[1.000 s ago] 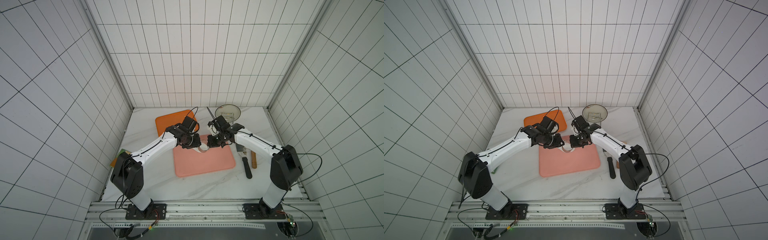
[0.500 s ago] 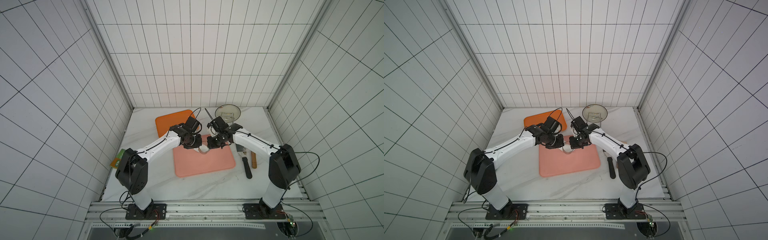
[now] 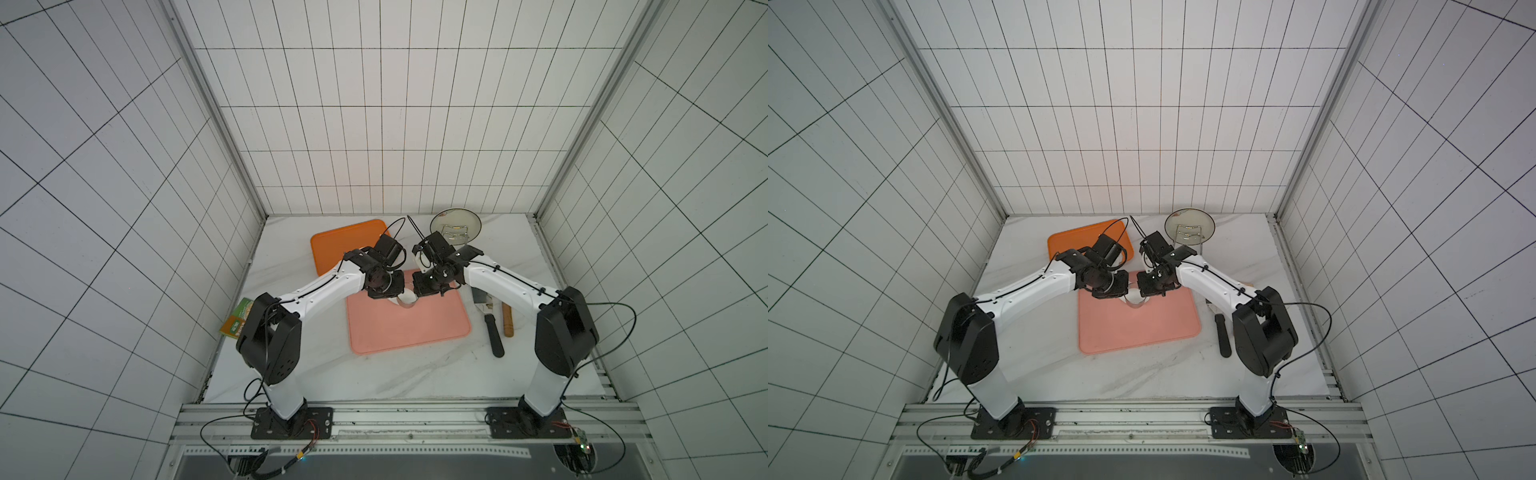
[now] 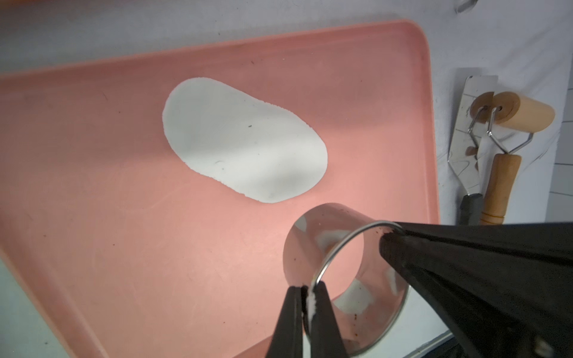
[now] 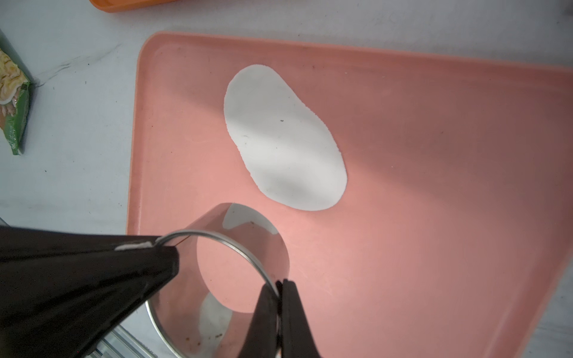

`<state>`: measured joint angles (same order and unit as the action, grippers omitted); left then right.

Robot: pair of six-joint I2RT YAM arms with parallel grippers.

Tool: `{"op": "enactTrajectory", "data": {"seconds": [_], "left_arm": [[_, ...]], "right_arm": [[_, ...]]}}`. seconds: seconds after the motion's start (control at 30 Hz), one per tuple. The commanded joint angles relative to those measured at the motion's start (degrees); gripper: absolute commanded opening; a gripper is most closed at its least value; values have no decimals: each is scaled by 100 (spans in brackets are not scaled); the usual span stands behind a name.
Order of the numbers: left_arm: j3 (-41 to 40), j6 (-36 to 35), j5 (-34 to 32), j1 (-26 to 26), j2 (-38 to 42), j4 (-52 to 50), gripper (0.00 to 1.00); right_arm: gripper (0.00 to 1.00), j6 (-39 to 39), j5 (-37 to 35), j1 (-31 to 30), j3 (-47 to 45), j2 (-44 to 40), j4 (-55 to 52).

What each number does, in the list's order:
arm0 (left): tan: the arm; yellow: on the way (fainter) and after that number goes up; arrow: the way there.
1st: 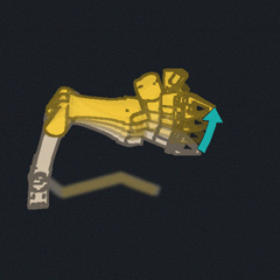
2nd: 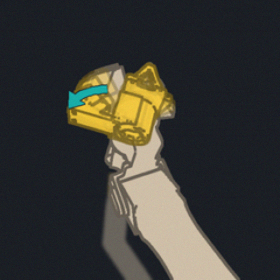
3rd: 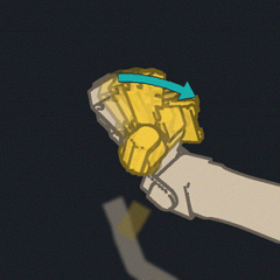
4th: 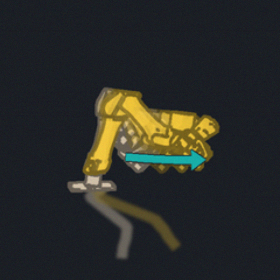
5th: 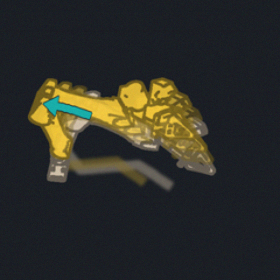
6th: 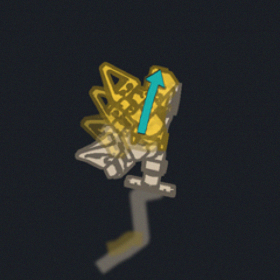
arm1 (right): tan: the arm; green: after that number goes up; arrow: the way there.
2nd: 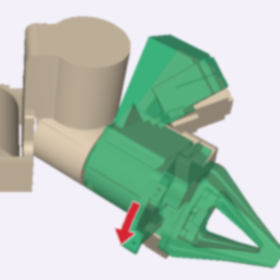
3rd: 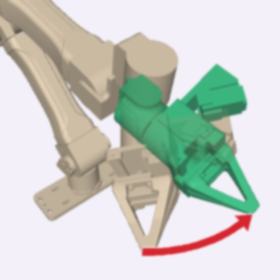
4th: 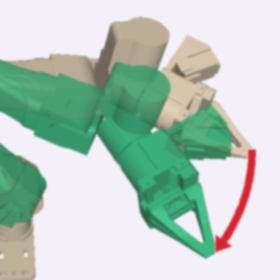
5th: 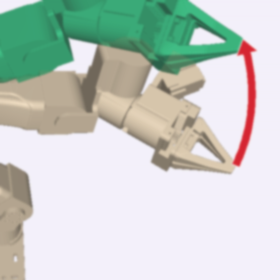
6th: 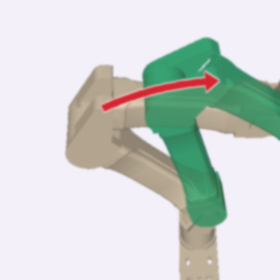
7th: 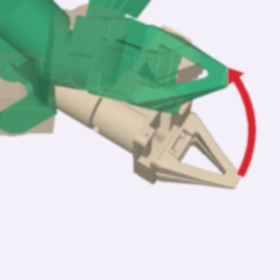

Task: Roll out the dumpling wrappers from the dough
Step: Press the dumpling wrapper on the work surface.

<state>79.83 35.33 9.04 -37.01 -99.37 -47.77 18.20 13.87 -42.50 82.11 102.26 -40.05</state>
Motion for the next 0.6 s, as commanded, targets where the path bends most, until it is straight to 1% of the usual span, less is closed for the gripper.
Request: {"op": "enactTrajectory", "data": {"seconds": [0.0, 0.13, 0.27, 0.37, 0.57], "left_arm": [[153, 5, -147, 20, -95, -10, 0], [175, -26, -178, 11, -152, -31, 0], [181, -52, -328, 20, -196, -21, 0], [238, -95, -462, 61, -261, -31, 0], [338, -175, -631, 148, -405, -13, 0]], "right_arm": [[0, -35, -7, -57, 176, 50, -85], [0, -31, -16, -48, 166, 40, -78], [17, 16, -3, 47, 174, 58, -35], [23, 77, 110, 207, 189, 67, 71], [23, 140, 361, 449, 278, 153, 238]]}}
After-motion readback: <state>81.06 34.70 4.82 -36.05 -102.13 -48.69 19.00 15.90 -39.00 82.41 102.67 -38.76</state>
